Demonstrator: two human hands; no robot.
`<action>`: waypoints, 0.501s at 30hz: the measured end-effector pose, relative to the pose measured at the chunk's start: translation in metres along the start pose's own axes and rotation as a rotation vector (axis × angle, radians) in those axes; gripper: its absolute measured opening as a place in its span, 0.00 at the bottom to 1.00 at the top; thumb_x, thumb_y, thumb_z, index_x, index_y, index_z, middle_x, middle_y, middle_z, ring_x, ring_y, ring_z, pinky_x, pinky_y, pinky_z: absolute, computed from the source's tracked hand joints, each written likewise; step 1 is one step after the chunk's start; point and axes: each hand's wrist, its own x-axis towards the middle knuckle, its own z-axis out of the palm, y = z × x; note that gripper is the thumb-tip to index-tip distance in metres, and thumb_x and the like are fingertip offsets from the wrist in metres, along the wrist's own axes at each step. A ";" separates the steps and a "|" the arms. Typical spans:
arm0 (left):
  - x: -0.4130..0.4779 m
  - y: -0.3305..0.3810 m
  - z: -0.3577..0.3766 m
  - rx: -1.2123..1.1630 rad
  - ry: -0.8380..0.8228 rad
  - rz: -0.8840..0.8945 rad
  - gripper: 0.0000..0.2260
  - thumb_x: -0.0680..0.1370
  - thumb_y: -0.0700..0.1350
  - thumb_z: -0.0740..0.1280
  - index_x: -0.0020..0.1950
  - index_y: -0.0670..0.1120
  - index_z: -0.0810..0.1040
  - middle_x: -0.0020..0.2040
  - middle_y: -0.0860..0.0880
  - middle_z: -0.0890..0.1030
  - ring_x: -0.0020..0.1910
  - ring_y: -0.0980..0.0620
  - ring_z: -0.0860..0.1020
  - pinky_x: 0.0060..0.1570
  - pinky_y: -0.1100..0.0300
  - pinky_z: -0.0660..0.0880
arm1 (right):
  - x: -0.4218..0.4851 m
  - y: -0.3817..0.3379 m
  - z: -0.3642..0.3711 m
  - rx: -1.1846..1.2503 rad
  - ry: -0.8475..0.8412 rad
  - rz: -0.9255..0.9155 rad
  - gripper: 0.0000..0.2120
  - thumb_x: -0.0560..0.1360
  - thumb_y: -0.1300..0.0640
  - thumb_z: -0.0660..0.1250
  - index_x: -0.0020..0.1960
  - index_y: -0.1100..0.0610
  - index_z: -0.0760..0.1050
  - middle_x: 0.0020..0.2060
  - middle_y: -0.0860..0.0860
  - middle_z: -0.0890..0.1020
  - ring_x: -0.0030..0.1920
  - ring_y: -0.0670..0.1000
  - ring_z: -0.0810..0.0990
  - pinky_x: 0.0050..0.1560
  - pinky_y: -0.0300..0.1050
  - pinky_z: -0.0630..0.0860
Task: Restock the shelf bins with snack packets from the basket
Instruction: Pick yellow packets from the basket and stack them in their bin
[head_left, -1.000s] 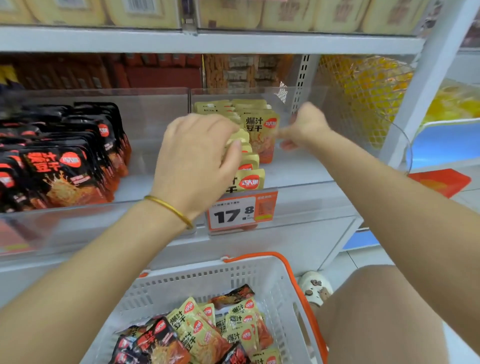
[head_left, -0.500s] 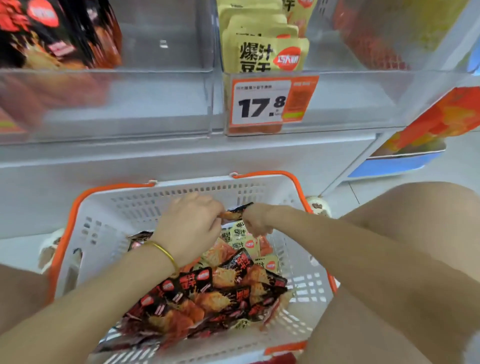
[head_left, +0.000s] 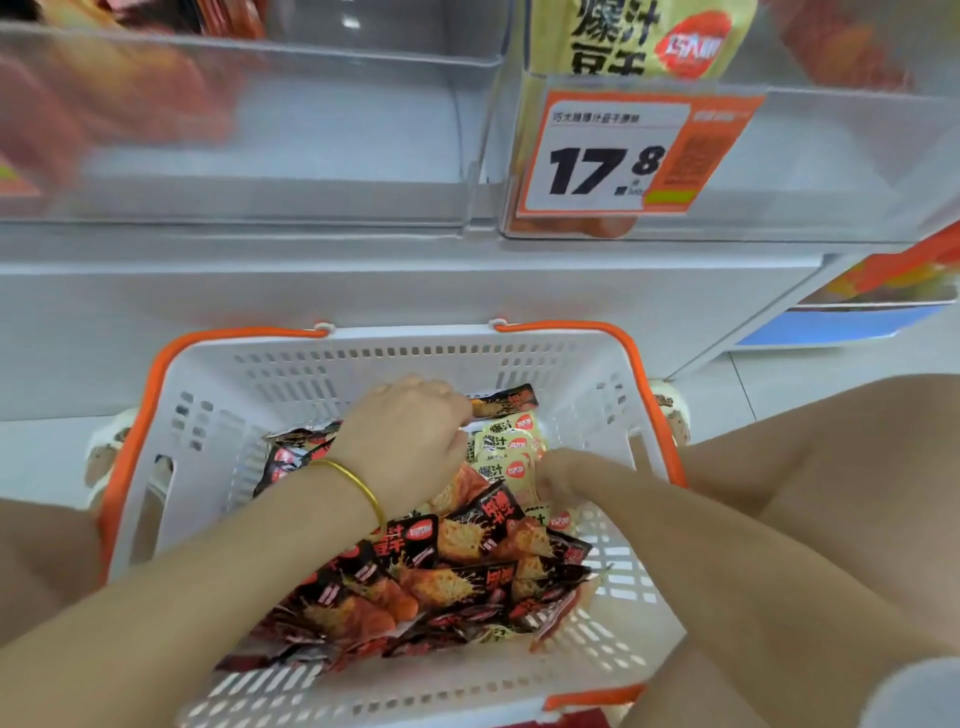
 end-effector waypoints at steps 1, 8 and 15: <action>0.002 0.000 0.001 -0.014 -0.012 0.007 0.12 0.80 0.48 0.55 0.59 0.50 0.75 0.57 0.52 0.77 0.59 0.51 0.71 0.59 0.55 0.69 | 0.001 0.002 -0.004 0.024 -0.018 0.004 0.16 0.75 0.57 0.68 0.61 0.61 0.76 0.60 0.55 0.78 0.62 0.56 0.76 0.64 0.49 0.72; 0.008 0.005 0.006 -0.087 -0.132 -0.032 0.12 0.80 0.47 0.58 0.60 0.50 0.76 0.59 0.51 0.76 0.60 0.50 0.72 0.58 0.53 0.71 | -0.023 0.017 -0.053 0.252 0.140 -0.057 0.09 0.71 0.57 0.74 0.36 0.59 0.76 0.35 0.51 0.78 0.35 0.49 0.77 0.35 0.38 0.76; 0.013 0.003 0.002 -0.298 -0.148 -0.096 0.12 0.78 0.48 0.64 0.61 0.47 0.74 0.58 0.50 0.76 0.57 0.51 0.74 0.57 0.57 0.71 | -0.077 0.016 -0.101 0.360 0.290 -0.190 0.02 0.71 0.62 0.73 0.43 0.60 0.81 0.33 0.45 0.78 0.30 0.43 0.74 0.29 0.35 0.71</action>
